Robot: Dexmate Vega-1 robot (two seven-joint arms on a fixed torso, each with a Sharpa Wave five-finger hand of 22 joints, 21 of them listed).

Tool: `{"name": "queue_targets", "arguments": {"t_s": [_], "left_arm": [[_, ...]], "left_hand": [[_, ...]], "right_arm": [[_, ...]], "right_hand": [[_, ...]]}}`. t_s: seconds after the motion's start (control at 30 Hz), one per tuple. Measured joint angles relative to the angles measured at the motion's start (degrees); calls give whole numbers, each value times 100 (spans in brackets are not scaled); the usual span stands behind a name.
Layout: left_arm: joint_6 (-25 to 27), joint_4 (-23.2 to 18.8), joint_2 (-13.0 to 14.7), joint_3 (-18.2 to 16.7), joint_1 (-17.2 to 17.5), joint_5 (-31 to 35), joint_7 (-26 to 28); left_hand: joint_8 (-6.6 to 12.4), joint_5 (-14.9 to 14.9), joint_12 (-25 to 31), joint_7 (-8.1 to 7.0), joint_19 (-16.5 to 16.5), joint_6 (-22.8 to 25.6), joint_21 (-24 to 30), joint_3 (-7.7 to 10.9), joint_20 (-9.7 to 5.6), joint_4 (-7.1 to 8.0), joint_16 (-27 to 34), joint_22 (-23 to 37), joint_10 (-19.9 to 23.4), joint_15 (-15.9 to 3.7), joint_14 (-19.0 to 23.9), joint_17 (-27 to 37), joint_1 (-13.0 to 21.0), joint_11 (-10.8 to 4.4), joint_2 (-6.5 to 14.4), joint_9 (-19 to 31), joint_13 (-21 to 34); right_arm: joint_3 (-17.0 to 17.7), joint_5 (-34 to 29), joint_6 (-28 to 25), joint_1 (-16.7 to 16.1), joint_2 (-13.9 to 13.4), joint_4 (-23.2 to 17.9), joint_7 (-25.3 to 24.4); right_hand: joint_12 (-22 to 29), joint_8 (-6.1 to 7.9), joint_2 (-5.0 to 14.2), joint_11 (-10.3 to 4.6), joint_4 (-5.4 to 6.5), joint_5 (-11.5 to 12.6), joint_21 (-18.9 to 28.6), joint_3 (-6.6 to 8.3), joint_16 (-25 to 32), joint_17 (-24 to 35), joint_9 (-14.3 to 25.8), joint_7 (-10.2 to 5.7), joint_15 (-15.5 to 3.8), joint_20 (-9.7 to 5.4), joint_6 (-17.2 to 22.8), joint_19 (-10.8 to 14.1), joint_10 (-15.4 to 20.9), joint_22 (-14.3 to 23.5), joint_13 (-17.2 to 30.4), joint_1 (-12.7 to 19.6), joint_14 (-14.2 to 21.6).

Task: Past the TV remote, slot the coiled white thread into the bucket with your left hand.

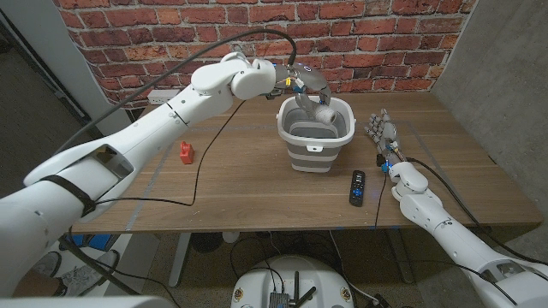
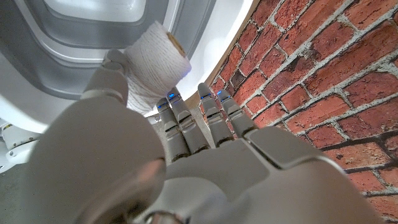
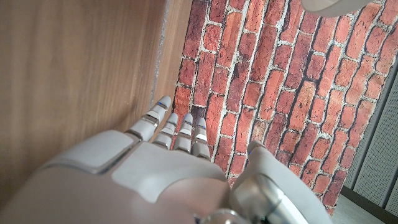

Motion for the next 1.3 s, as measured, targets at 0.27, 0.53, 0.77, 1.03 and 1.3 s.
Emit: {"name": "queue_targets", "arguments": {"t_s": [0.27, 0.53, 0.77, 1.03, 1.3], "left_arm": [[-104, 172, -54, 108, 9, 18, -30], [-162, 352, -123, 209, 9, -22, -94], [-187, 488, -181, 305, -14, -56, -181], [-157, 621, -245, 410, -73, -37, -313], [-130, 728, -309, 513, -132, -13, -421]], "left_hand": [[-3, 0, -39, 5, 798, 5, 295, 8, -472, -22, 91, 79, -61, -21, 207, 93, 0, -1, 0, -12, 142], [-8, -2, -40, 10, 934, 11, 330, 7, -524, -22, 91, 108, -62, 0, 241, 120, 0, -1, 0, -12, 164], [-30, -3, -55, 10, 934, 11, 330, 0, -524, -30, 91, 108, -76, -30, 271, 119, 0, 12, 0, -11, 169], [-138, -3, -122, 104, 912, -83, 330, -1, -503, -30, 46, 133, -259, -31, 227, 119, -46, 31, 46, -11, 197], [-233, 28, -220, 158, 912, -202, 330, -5, -503, -34, -36, 144, -536, -31, 165, 119, 86, 28, 188, -11, 204]], "right_arm": [[2, 3, -10, 29, 1, 50, 0], [2, 7, -18, 56, 17, 101, 3], [-7, 16, -26, 81, 36, 151, 18], [-10, 30, -28, 93, 44, 185, 39], [-9, 49, -29, 62, 42, 179, 45]], "right_hand": [[0, 0, 0, 0, 0, 0, 0, 0, 0, 0, 0, 0, 0, 0, 0, 0, 0, 0, 0, 0, 0], [0, 0, 0, 0, 0, 0, 0, 0, 0, 0, 0, 0, 0, 0, 0, 0, 0, 0, 0, 0, 0], [0, 0, 0, 0, 0, 0, 0, 0, 0, 0, 0, 0, 0, 0, 0, 0, 0, 0, 0, 0, 0], [0, 0, 0, 0, 0, 0, 0, 0, 0, 0, 0, 0, 0, 0, 0, 0, 0, 0, 0, 0, 0], [0, 0, 0, 0, -22, 0, 0, 22, 0, 0, 0, 0, 0, 32, 0, 32, 0, 0, 0, 0, 0]]}}
